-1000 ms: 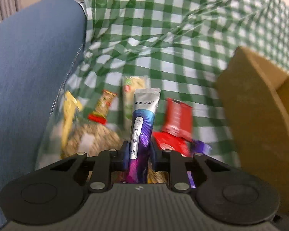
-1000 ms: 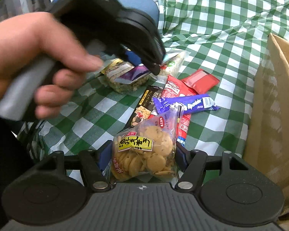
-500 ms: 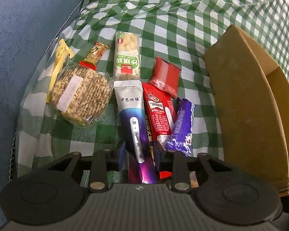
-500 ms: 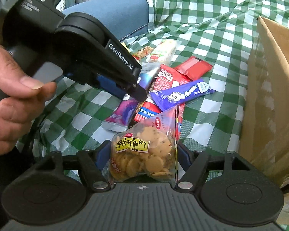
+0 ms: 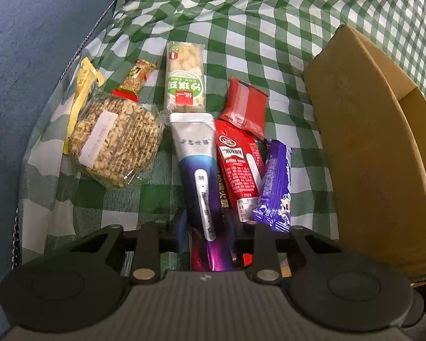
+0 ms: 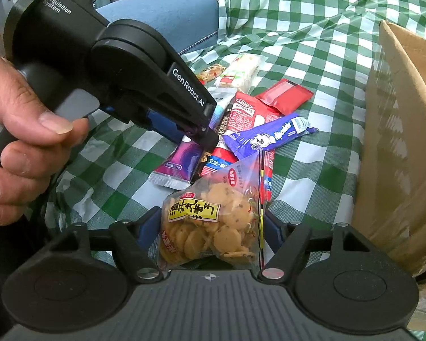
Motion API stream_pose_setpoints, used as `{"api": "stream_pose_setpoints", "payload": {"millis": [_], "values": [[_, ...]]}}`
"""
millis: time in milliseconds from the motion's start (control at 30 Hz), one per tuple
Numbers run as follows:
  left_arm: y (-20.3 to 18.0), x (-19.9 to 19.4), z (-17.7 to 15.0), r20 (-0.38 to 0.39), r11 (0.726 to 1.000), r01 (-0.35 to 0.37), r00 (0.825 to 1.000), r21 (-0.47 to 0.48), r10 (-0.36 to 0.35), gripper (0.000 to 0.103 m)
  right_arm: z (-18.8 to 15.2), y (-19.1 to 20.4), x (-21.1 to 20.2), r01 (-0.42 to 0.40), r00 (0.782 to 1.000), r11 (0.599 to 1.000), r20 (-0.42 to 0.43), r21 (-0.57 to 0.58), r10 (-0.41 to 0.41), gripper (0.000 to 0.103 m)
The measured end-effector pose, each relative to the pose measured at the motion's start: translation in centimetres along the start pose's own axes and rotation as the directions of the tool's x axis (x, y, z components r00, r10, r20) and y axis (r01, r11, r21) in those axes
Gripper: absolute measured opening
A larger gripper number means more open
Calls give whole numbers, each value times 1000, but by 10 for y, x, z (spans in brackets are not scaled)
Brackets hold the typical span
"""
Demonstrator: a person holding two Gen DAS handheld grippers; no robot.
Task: Organize snacks
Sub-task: 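Lift both held snacks and carry them over the cardboard box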
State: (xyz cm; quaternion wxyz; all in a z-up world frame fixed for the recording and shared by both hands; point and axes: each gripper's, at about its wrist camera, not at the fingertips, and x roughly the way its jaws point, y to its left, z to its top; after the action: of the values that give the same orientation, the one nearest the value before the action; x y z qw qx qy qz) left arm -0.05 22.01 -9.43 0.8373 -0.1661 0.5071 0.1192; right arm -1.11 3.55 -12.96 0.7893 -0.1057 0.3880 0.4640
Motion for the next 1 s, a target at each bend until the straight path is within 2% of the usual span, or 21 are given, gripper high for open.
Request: {"api": "stream_pose_setpoints", "payload": {"millis": [167,267,367,533,600,733,900,1000], "values": [[0,-8,2,46,1000,3,999,-8,-3,19,-2,15,-12,3,1000,999,13,-53,-2,68],[-1,-20,1,102,1000,9,995,-9,-9,18,-4,27,-22,24,999,994,42,-110,-20,67],[-3,-36,-2,172,1000,20,985,-3,-19,17,-9,33,-37,37,997,988,77,-148,-25,67],[-4,-65,-12,276,996,79,959,-28,-69,14,-18,39,-72,41,987,980,159,-193,-10,67],[-4,-68,-15,275,997,76,959,-34,-63,14,-18,46,-82,39,982,980,187,-193,-2,67],[1,-63,-17,238,997,57,970,-49,-43,14,-41,32,-111,50,979,979,203,-197,-9,67],[12,-74,-15,297,988,117,951,-97,-84,13,-42,33,-136,52,965,979,262,-197,1,67],[6,-80,-15,322,990,118,943,-81,-86,13,-33,23,-146,52,949,983,316,-177,6,67]]}}
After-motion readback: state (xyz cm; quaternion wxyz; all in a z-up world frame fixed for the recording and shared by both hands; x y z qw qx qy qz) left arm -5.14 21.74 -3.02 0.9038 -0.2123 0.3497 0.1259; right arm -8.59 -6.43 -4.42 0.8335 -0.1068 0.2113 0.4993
